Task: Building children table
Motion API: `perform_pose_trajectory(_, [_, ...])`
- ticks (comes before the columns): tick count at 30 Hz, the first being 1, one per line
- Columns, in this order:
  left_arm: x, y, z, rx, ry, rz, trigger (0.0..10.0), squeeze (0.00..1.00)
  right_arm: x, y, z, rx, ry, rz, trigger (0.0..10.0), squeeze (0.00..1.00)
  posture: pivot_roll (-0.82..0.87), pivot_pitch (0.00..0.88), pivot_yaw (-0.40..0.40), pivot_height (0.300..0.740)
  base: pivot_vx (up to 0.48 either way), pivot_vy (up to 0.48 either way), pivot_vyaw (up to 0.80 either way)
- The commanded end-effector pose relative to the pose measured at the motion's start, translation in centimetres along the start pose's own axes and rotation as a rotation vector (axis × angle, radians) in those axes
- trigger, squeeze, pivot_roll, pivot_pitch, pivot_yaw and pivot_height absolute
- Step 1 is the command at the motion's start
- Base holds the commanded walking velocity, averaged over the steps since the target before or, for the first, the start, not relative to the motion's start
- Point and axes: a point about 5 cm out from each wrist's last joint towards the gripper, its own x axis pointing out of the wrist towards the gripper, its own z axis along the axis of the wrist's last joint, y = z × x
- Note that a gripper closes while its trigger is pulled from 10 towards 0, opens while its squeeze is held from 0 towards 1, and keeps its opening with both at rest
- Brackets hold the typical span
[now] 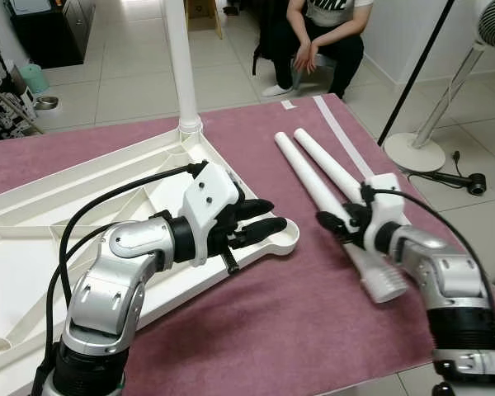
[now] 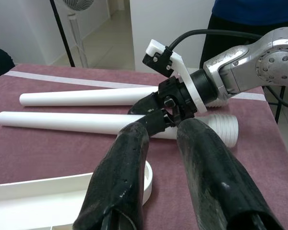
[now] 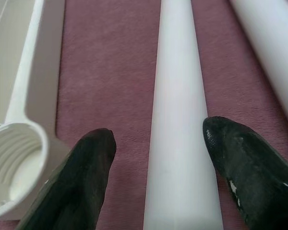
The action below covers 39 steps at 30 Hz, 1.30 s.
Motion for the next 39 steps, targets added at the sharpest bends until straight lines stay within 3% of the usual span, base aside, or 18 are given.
perform_pose_trajectory(1, [-0.2,0.8,0.1,0.006,0.004,0.143,10.0,0.00,0.9,1.6,-1.0,0.119,0.040,0.092,10.0,0.00,0.00,0.000,0.052,0.740,0.000,0.000,0.00])
perform_pose_trajectory(3, [-0.2,0.9,0.2,0.006,0.003,0.146,10.0,0.00,1.4,2.0,-0.6,0.190,0.029,0.122,10.0,0.00,0.00,0.000,0.053,0.740,0.000,0.000,0.00])
perform_pose_trajectory(7, [-0.1,0.9,0.2,0.006,0.002,0.148,10.0,0.00,1.7,1.9,-0.7,0.189,0.047,0.102,10.0,0.00,0.00,0.000,0.053,0.740,0.000,0.000,0.00])
perform_pose_trajectory(11, [-0.1,1.0,0.3,0.003,0.000,0.156,10.0,0.00,2.2,-0.2,-2.1,0.154,0.176,-0.072,10.0,0.00,0.00,0.000,0.049,0.740,0.000,0.000,0.00])
perform_pose_trajectory(14, [-0.1,1.0,0.3,0.000,-0.003,0.157,10.0,0.00,2.2,-0.8,-2.2,0.150,0.201,-0.110,10.0,0.00,0.00,0.000,0.049,0.740,0.000,0.000,0.00])
perform_pose_trajectory(16, [0.0,1.1,0.4,-0.002,-0.008,0.160,10.0,0.00,2.1,-1.9,-0.9,0.135,0.214,-0.133,10.0,0.00,-0.01,0.000,0.043,0.740,0.000,0.000,0.00])
perform_pose_trajectory(22, [0.2,1.1,0.4,-0.004,-0.012,0.162,10.0,0.00,2.1,-2.4,1.0,0.101,0.208,-0.109,10.0,0.00,-0.02,0.000,0.039,0.740,0.000,0.000,0.00])
perform_pose_trajectory(24, [0.2,1.1,0.4,-0.006,-0.015,0.167,10.0,0.00,2.4,-2.5,2.6,0.014,0.216,-0.074,10.0,0.00,-0.01,0.000,0.032,0.740,0.000,0.000,0.00])
perform_pose_trajectory(25, [0.2,1.1,0.4,-0.006,-0.015,0.167,10.0,0.00,2.4,-2.5,2.6,0.014,0.216,-0.074,10.0,0.00,-0.01,0.000,0.032,0.740,0.000,0.000,0.00])
perform_pose_trajectory(29, [0.2,1.1,0.5,-0.013,-0.020,0.175,10.0,0.00,3.3,-2.8,3.5,-0.156,0.268,-0.081,10.0,0.00,-0.01,0.000,0.021,0.740,0.000,0.000,0.00])
perform_pose_trajectory(34, [0.3,1.0,0.5,-0.015,-0.020,0.180,10.0,0.00,4.1,-2.5,3.1,-0.151,0.301,-0.047,10.0,0.00,0.00,0.000,0.018,0.740,0.000,0.000,0.00])
perform_pose_trajectory(39, [0.1,1.0,0.5,-0.012,-0.014,0.194,10.0,0.00,5.0,-1.3,2.1,-0.065,0.322,0.021,10.0,0.00,0.03,0.000,0.013,0.740,0.000,0.000,0.00])
